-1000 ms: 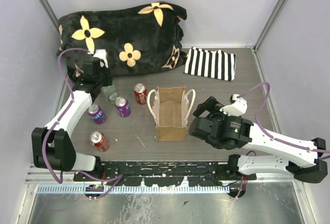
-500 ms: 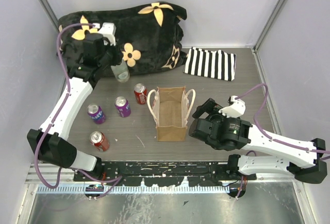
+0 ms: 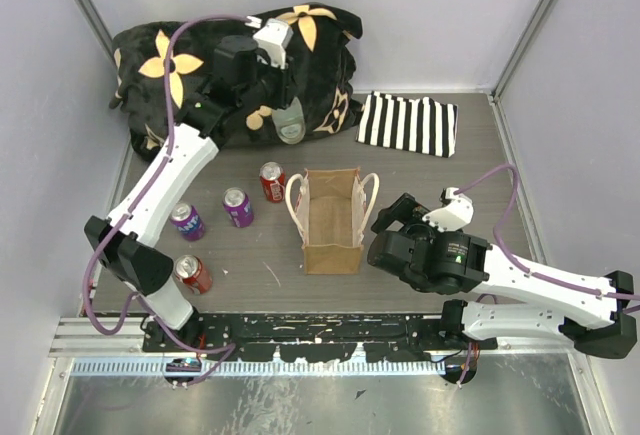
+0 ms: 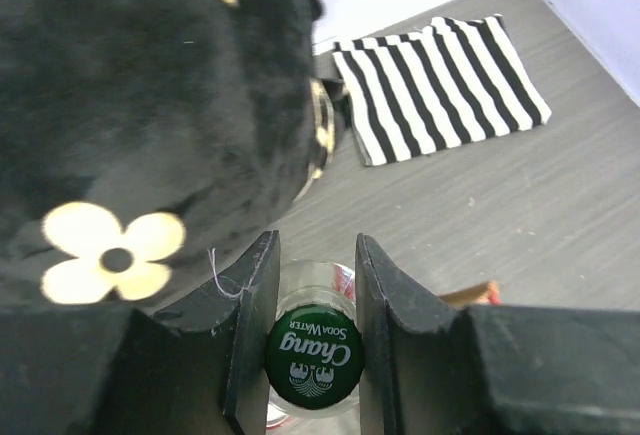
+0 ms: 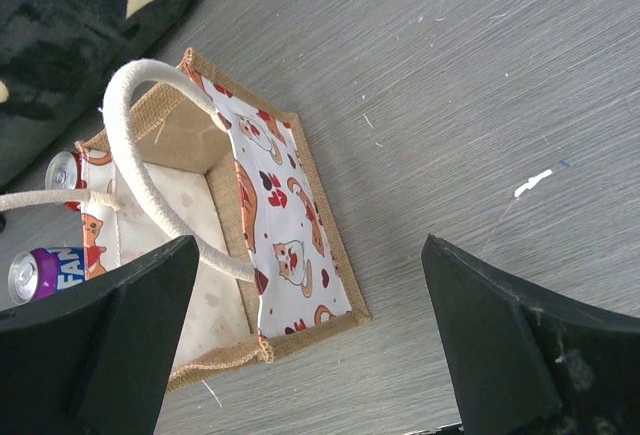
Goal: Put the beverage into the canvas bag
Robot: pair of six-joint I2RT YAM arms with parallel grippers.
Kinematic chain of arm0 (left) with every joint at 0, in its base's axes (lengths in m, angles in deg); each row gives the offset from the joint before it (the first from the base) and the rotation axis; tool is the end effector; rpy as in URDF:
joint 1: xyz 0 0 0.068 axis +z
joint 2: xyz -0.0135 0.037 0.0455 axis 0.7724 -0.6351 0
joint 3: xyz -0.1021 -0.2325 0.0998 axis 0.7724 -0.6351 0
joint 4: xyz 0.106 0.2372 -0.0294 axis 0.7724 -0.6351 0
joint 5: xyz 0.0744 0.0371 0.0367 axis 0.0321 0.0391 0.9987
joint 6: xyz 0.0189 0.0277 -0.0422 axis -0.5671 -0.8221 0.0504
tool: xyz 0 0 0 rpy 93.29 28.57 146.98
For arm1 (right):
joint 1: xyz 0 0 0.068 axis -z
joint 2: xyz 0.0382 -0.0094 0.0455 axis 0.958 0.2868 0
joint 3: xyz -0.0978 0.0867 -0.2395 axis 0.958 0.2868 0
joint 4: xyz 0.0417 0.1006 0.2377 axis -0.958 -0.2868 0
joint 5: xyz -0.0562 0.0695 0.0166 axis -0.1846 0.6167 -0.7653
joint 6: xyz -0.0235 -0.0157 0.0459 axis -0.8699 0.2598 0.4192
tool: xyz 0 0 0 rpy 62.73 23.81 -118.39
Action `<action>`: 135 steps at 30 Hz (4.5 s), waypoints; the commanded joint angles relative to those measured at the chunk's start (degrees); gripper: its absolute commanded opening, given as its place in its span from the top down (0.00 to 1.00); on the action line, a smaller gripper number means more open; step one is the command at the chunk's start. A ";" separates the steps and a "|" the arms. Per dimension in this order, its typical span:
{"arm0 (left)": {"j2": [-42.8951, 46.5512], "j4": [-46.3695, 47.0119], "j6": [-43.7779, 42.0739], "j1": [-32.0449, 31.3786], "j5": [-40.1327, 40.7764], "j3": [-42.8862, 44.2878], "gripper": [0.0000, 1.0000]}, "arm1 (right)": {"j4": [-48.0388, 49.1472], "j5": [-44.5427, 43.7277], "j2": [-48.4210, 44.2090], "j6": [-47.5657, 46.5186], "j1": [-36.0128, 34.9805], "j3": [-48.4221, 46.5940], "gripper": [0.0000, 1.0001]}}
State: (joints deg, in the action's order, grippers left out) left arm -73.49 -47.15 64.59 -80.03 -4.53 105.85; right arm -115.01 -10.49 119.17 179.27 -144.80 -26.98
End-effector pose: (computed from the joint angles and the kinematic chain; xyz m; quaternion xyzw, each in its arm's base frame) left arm 0.3292 -0.1857 0.4522 0.1803 0.7871 -0.1651 0.5664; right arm 0.0741 0.1242 0.3178 0.2725 0.8108 0.1138 0.5054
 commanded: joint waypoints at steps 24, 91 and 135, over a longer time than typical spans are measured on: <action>1.54 12.74 2.86 -15.77 -2.35 -8.58 1.00 | -2.27 -1.32 -4.19 1.78 -0.17 1.15 0.00; -9.91 41.96 2.71 -21.00 6.82 -33.70 1.00 | -2.65 1.31 1.00 1.55 -0.17 -2.23 0.00; -1.99 33.34 -4.34 -22.97 15.02 -29.39 0.01 | 1.56 2.37 2.58 -1.17 -0.19 -1.81 0.00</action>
State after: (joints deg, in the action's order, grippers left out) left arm -80.22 -10.23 60.68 -103.37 9.44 72.50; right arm -114.94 -7.06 121.61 178.53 -144.80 -27.07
